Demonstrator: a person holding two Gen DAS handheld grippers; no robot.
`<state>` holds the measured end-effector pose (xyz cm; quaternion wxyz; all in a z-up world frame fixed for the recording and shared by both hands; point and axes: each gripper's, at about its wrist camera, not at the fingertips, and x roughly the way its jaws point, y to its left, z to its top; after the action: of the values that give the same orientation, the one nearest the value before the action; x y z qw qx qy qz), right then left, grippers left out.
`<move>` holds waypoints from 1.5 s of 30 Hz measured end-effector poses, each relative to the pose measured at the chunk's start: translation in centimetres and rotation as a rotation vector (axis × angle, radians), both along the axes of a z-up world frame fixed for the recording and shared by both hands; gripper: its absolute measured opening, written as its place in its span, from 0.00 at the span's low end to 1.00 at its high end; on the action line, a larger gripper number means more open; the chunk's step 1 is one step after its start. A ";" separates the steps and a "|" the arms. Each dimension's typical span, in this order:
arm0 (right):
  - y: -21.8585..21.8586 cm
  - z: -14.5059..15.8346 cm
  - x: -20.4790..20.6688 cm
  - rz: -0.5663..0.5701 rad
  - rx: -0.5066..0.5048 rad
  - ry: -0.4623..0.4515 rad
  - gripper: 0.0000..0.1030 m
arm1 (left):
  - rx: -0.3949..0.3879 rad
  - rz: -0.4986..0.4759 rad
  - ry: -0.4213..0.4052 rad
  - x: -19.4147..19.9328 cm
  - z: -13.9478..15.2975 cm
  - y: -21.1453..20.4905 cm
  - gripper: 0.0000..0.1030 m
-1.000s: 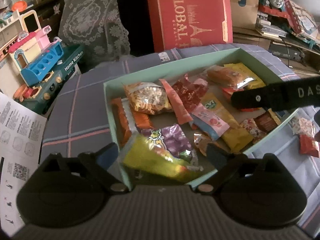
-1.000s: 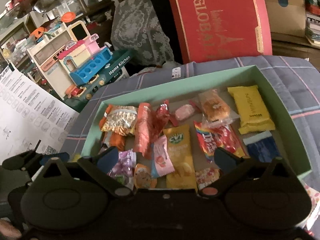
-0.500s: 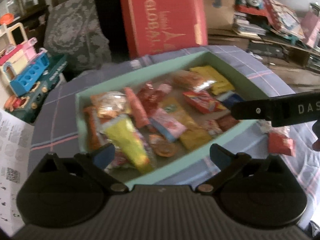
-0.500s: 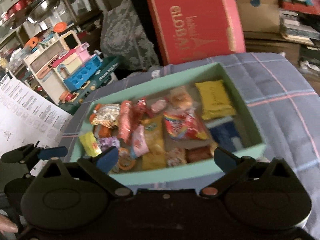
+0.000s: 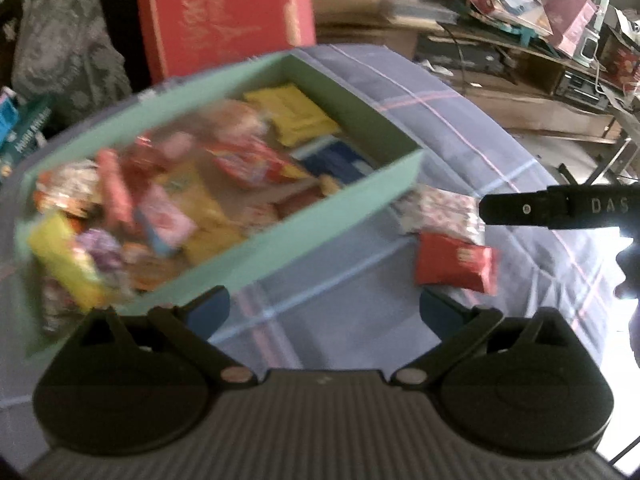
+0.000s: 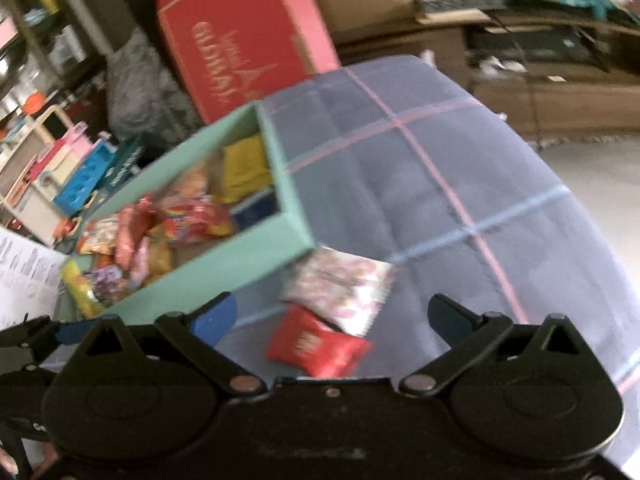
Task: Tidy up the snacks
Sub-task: 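Grasp the red packet with left gripper while right grasps the white floral packet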
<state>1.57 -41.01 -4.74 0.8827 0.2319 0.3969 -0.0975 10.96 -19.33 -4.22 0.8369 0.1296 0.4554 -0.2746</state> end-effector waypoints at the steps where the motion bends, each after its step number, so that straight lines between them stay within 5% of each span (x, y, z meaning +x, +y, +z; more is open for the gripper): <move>1: -0.6 -0.4 -0.4 -0.014 0.004 0.006 1.00 | -0.002 -0.004 0.014 0.0 -0.4 -0.9 1.00; 16: -4.1 -2.6 -0.7 -0.024 0.070 -0.001 1.00 | 0.038 -0.118 0.029 -0.2 -4.7 -10.4 0.99; 21: -3.2 -2.4 0.3 0.028 0.031 -0.035 0.96 | 0.017 -0.176 0.017 -0.5 -4.9 -9.5 0.38; 28: -0.5 -2.3 3.5 0.182 -0.075 -0.043 0.84 | -0.008 -0.071 0.064 0.9 -4.7 -4.5 0.34; 37: 3.2 -3.5 6.3 0.396 -0.252 0.045 0.82 | -0.045 0.056 0.095 2.5 -4.7 0.9 0.33; 40: 5.6 -3.8 5.3 0.441 -0.412 0.061 0.58 | -0.054 0.063 0.090 2.6 -4.9 1.2 0.32; 43: 6.5 -3.3 4.8 0.427 -0.402 0.053 0.38 | -0.057 0.067 0.085 2.2 -4.8 1.2 0.30; 45: 6.5 -2.7 4.5 0.389 -0.346 0.044 0.35 | -0.072 0.067 0.095 2.0 -4.6 1.5 0.27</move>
<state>6.11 -34.54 -7.47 0.9025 -0.0055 0.4306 0.0028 13.01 -17.82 -8.84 0.8271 0.0712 0.4885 -0.2685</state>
